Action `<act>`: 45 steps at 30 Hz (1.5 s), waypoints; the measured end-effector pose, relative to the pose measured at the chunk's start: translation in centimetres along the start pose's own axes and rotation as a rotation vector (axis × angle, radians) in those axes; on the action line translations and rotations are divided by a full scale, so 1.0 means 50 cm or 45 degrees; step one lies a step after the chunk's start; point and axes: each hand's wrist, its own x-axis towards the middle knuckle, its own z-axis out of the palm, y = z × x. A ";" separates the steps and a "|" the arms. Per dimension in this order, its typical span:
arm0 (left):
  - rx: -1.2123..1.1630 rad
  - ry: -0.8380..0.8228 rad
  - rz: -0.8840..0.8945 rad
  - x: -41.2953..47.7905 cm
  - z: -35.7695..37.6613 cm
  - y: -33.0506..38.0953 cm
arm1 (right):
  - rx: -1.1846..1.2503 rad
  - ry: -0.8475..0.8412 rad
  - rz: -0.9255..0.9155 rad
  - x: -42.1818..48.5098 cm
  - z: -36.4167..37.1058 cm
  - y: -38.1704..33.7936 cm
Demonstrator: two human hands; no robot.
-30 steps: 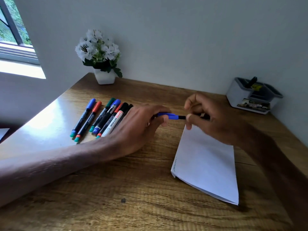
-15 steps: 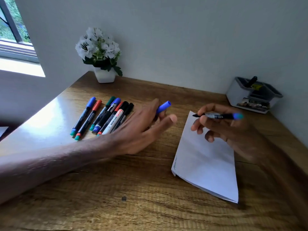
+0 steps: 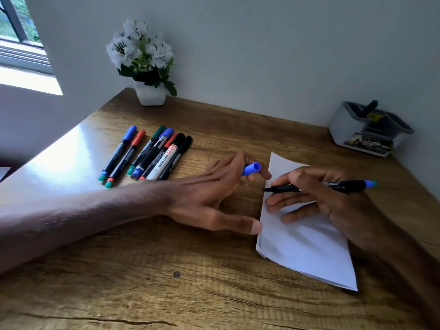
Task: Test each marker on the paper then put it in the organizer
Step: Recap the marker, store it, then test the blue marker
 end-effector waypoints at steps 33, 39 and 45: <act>0.258 0.161 0.047 0.001 0.020 0.009 | -0.439 -0.020 -0.624 0.009 0.056 0.048; 0.260 0.216 0.067 0.005 0.025 0.001 | -0.489 -0.025 -0.623 0.007 0.058 0.048; 0.245 0.222 0.038 0.003 0.026 0.003 | -0.509 -0.008 -0.599 0.005 0.061 0.046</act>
